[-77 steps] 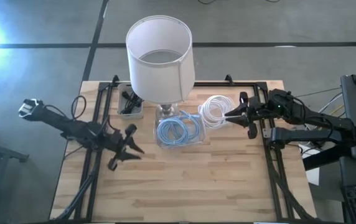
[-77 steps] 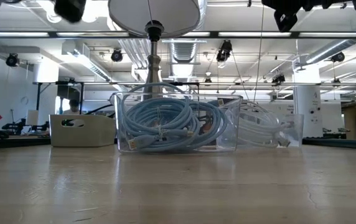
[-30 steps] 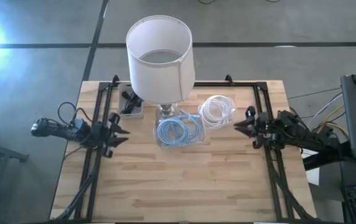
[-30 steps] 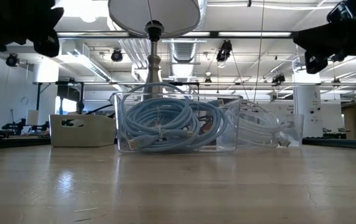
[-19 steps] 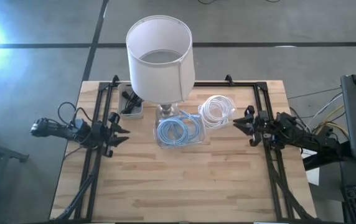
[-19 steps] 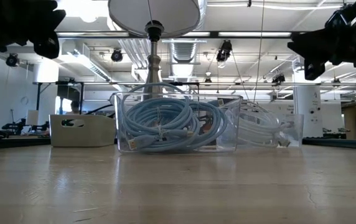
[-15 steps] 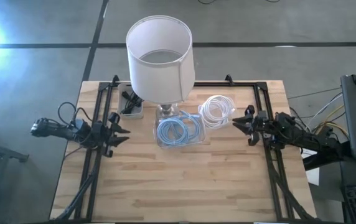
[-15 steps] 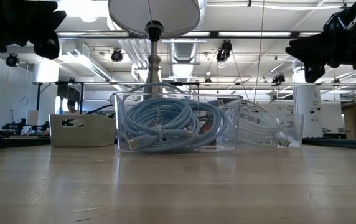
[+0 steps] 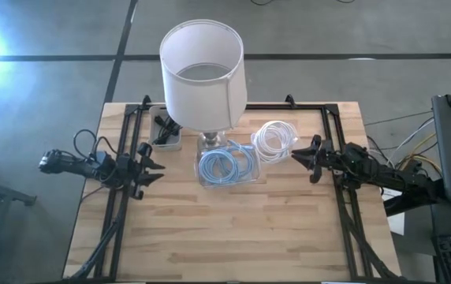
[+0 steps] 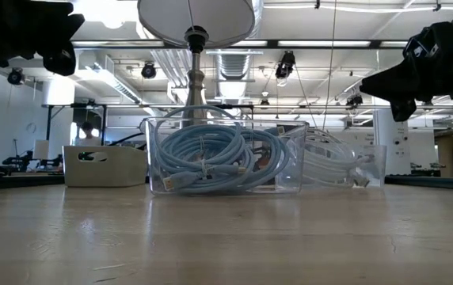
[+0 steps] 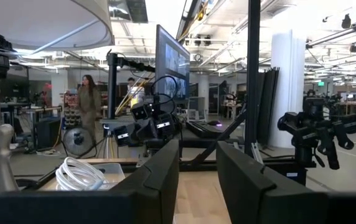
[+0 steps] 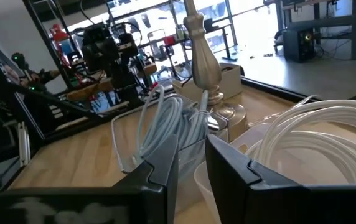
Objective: Pick & Place USB Port
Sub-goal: Return to Home Position
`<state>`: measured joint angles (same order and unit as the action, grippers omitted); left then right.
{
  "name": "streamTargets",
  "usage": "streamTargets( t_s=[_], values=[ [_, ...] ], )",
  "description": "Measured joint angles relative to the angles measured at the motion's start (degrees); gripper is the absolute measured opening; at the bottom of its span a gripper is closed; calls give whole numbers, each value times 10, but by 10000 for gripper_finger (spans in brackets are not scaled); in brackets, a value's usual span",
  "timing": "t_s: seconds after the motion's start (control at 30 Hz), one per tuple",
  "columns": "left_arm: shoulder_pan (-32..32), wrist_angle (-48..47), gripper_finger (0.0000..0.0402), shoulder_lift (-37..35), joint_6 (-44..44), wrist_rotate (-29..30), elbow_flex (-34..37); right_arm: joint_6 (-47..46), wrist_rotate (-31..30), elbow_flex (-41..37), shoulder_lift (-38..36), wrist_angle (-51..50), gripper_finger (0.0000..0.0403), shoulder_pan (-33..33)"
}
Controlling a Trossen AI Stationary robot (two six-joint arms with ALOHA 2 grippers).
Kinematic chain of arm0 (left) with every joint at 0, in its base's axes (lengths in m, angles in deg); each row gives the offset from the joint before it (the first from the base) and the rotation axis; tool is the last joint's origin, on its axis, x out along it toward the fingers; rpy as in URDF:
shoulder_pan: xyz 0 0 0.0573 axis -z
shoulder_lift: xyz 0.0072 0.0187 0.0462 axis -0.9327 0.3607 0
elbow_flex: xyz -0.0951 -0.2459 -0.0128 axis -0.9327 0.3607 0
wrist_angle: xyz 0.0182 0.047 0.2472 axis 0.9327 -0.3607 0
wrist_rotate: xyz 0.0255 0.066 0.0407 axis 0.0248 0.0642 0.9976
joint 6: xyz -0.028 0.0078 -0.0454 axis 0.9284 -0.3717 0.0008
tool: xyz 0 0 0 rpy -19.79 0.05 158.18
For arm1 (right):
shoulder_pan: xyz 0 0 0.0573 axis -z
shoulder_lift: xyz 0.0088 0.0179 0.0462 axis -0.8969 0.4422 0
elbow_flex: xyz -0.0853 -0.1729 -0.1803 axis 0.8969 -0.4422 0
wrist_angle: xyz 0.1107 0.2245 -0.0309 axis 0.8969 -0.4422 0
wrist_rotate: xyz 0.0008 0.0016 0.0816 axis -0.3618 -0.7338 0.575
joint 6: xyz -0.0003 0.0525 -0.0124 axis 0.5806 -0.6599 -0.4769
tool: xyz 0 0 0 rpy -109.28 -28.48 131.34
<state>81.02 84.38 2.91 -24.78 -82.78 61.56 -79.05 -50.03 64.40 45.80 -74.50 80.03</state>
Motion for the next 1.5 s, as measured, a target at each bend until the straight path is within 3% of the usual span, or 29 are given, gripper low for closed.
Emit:
streamTargets(
  t_s=[0.83, 1.5],
  values=[
    [-1, 1, 110, 0, 0, 0, -2, 0, 0, 0, 0, 0, 91, 0],
    [0, 1, 110, 0, 0, 0, -2, 0, 1, 0, 0, 0, 73, 0]
  ],
)
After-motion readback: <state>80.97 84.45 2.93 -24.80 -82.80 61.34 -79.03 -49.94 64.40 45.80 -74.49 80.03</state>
